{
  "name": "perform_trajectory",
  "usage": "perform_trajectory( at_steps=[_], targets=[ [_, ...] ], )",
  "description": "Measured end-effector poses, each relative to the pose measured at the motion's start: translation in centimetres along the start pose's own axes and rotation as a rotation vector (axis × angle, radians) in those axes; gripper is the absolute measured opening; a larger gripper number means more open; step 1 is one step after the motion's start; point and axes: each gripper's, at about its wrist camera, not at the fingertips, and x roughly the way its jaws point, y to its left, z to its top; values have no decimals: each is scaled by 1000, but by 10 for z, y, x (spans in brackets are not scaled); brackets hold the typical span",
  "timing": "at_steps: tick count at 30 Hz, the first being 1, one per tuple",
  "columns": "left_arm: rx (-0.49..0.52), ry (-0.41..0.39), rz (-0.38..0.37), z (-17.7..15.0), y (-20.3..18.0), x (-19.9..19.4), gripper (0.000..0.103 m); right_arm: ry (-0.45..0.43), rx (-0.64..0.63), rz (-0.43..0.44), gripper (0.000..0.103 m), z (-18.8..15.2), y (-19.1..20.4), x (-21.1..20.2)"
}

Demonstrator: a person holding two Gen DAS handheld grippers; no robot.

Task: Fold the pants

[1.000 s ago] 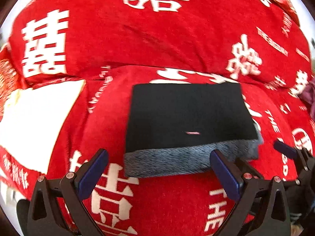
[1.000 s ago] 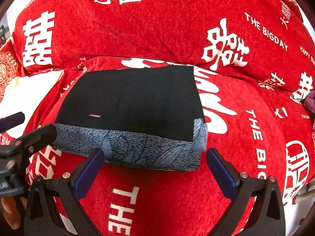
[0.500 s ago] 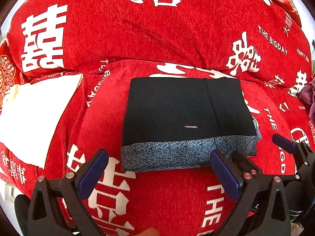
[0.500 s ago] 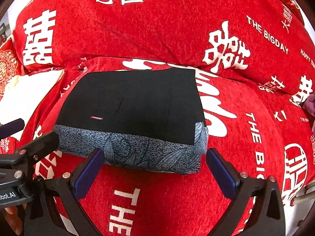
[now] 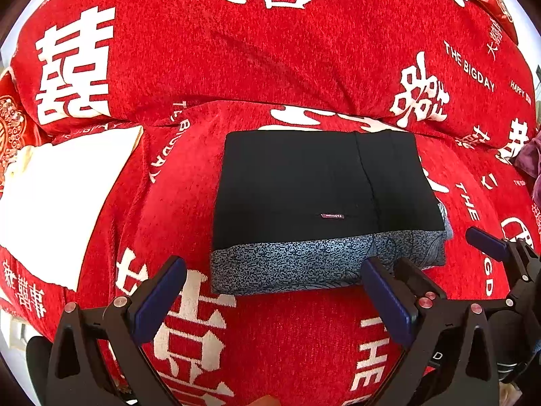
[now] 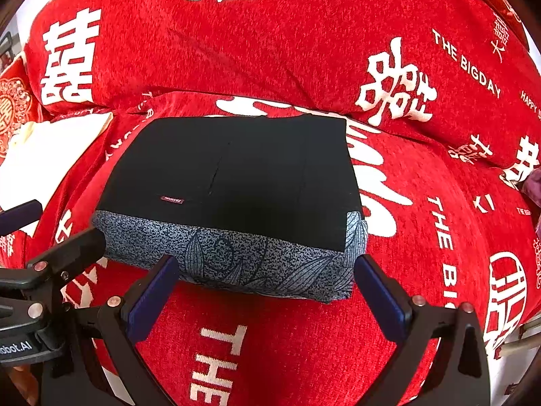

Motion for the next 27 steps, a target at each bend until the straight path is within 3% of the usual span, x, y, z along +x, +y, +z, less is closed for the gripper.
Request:
perform_trajectory(
  at_steps=[27],
  targets=[
    [20, 18, 6, 1, -1, 8, 103, 13, -29, -31, 103, 2, 3, 6]
  ],
)
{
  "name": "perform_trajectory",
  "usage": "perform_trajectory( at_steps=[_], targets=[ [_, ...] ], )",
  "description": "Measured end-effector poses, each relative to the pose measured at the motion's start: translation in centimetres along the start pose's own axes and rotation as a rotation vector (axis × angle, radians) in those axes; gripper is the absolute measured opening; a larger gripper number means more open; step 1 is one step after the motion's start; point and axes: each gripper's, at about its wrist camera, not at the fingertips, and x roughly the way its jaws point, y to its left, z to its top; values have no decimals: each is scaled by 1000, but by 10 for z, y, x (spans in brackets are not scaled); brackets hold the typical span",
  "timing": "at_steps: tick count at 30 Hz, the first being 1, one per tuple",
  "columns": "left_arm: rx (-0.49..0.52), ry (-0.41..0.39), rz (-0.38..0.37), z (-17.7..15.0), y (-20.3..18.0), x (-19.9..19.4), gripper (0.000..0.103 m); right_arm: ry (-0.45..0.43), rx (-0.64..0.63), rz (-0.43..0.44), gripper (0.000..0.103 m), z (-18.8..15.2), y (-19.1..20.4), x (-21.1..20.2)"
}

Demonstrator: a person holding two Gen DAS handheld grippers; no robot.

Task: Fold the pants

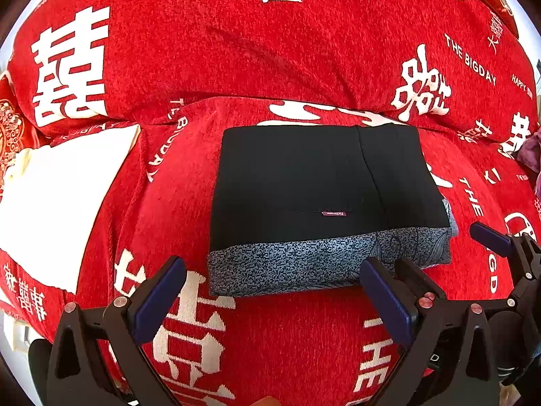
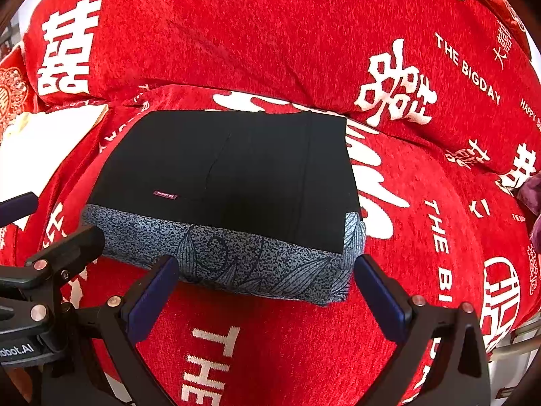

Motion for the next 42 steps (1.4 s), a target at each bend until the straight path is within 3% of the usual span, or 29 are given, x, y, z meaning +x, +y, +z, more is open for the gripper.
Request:
perform_trajectory(
  at_steps=[42],
  targets=[
    [12, 5, -8, 1, 0, 5, 103, 11, -8, 4, 103, 1, -3, 5]
  ],
)
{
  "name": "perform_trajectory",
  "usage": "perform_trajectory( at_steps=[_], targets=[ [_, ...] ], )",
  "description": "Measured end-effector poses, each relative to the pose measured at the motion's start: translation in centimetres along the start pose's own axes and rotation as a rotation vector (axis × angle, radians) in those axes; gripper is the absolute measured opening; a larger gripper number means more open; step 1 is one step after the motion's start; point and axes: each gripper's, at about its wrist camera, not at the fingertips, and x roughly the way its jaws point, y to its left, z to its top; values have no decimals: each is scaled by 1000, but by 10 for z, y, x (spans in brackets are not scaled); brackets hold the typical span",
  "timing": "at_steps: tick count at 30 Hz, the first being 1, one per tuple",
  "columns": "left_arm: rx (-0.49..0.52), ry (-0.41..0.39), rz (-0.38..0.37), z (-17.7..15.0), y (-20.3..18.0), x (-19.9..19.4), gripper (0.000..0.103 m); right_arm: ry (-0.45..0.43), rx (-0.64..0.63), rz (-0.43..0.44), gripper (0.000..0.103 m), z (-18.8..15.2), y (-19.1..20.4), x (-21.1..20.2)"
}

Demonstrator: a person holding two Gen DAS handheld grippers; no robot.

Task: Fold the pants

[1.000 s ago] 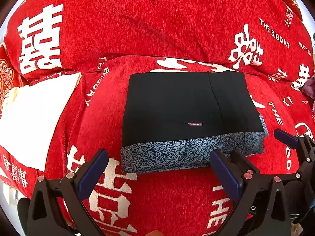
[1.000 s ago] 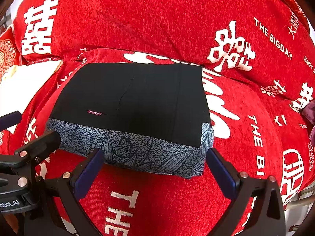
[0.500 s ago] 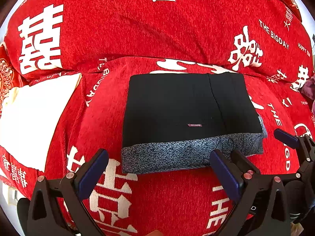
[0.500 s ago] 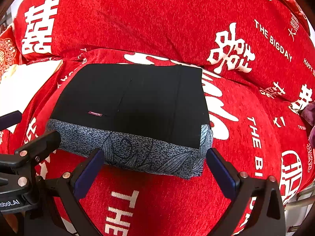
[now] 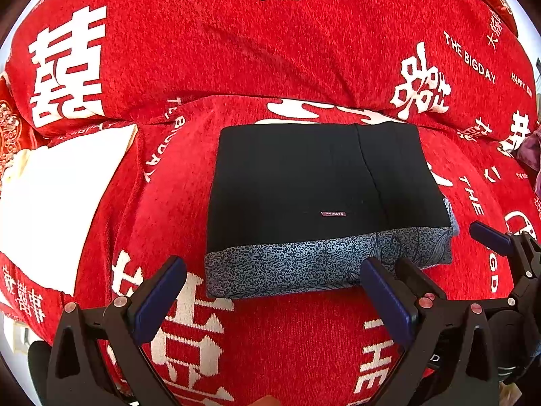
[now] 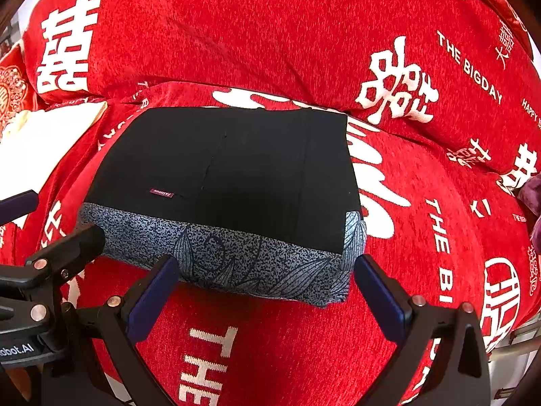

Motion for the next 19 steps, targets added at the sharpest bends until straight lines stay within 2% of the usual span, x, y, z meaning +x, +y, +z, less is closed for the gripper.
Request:
perform_trajectory(
  at_steps=[19],
  targets=[
    [9, 4, -10, -1, 1, 4, 103, 8, -2, 6, 103, 1, 0, 6]
  ],
)
